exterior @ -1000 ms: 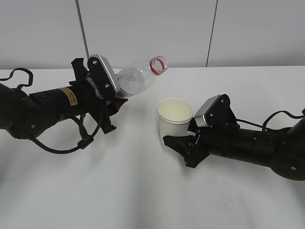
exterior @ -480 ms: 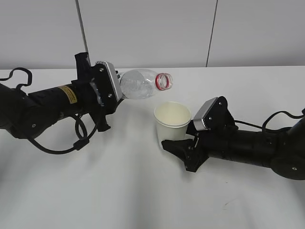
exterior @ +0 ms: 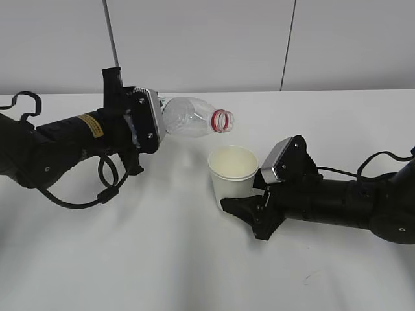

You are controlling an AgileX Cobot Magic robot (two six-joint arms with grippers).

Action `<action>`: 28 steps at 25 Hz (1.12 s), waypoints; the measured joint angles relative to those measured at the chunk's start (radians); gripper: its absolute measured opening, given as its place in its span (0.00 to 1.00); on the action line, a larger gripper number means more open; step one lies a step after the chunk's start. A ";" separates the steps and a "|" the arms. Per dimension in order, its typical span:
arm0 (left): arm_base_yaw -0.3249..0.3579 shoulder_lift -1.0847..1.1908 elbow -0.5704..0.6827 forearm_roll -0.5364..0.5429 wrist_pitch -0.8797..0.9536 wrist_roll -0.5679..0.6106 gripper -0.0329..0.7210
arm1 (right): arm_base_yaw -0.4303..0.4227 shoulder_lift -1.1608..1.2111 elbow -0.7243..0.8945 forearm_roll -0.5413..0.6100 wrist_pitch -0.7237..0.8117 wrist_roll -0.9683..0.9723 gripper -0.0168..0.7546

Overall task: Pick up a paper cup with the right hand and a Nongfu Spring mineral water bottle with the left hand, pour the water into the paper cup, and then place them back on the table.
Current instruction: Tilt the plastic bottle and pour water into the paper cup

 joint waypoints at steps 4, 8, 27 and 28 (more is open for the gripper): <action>0.000 0.000 0.000 -0.013 0.000 0.024 0.59 | 0.000 0.000 0.000 -0.001 0.000 0.009 0.68; 0.000 0.000 0.000 -0.015 0.000 0.073 0.59 | 0.000 0.000 0.000 -0.001 0.000 0.013 0.68; 0.000 0.000 0.000 -0.029 0.000 0.230 0.59 | 0.000 0.000 0.000 -0.017 -0.002 0.017 0.68; 0.000 0.000 0.000 -0.030 0.000 0.241 0.59 | 0.000 0.000 0.000 -0.022 -0.002 0.017 0.68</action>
